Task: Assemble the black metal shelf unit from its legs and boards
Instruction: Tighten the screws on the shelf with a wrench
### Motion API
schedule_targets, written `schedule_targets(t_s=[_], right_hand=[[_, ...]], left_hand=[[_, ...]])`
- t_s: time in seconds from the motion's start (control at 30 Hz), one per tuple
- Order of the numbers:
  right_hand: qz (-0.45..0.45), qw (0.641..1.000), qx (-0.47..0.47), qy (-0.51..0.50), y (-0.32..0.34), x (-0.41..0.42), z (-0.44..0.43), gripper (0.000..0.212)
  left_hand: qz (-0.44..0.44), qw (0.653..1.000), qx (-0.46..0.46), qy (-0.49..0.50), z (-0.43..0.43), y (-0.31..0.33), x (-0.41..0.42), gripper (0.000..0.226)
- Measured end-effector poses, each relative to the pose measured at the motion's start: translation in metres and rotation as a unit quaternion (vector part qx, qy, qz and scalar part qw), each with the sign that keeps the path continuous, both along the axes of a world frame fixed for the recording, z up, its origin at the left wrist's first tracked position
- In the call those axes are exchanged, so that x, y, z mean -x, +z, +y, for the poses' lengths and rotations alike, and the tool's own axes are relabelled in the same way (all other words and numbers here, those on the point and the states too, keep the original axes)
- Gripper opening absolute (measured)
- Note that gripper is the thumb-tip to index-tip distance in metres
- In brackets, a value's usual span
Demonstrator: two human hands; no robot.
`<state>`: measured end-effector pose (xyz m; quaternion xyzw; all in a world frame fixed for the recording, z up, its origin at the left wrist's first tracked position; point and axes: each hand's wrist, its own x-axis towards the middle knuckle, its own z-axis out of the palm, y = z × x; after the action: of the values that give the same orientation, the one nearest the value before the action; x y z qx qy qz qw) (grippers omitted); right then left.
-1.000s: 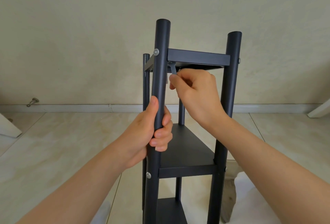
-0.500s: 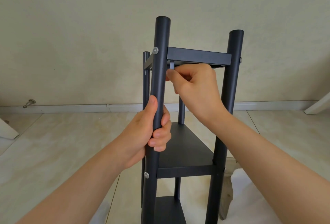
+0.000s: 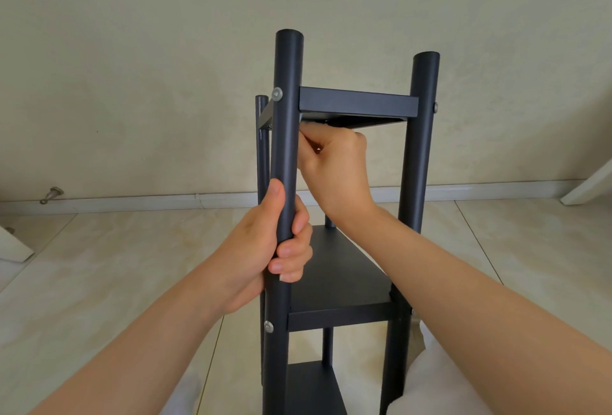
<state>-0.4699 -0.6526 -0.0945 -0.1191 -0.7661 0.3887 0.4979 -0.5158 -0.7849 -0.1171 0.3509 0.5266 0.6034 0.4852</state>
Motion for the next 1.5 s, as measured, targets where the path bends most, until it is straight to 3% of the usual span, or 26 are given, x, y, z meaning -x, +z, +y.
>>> schedule_targets(t_s=[0.27, 0.4, 0.73, 1.5], right_hand=[[-0.008, 1.0, 0.008, -0.006, 0.0, 0.002, 0.002, 0.052], [-0.056, 0.998, 0.019, 0.011, -0.001, -0.006, 0.004, 0.042], [-0.073, 0.996, 0.052, 0.021, 0.014, -0.029, 0.0, 0.032], [-0.077, 0.994, 0.069, 0.036, 0.014, -0.018, 0.0, 0.038]], left_hand=[[0.003, 1.0, 0.0, 0.006, 0.0, 0.001, 0.001, 0.058], [0.003, 1.0, 0.004, 0.015, -0.001, 0.001, 0.004, 0.059], [0.0, 1.0, 0.004, 0.015, -0.002, 0.002, 0.004, 0.059], [-0.011, 1.0, 0.006, 0.01, -0.003, 0.002, 0.005, 0.059]])
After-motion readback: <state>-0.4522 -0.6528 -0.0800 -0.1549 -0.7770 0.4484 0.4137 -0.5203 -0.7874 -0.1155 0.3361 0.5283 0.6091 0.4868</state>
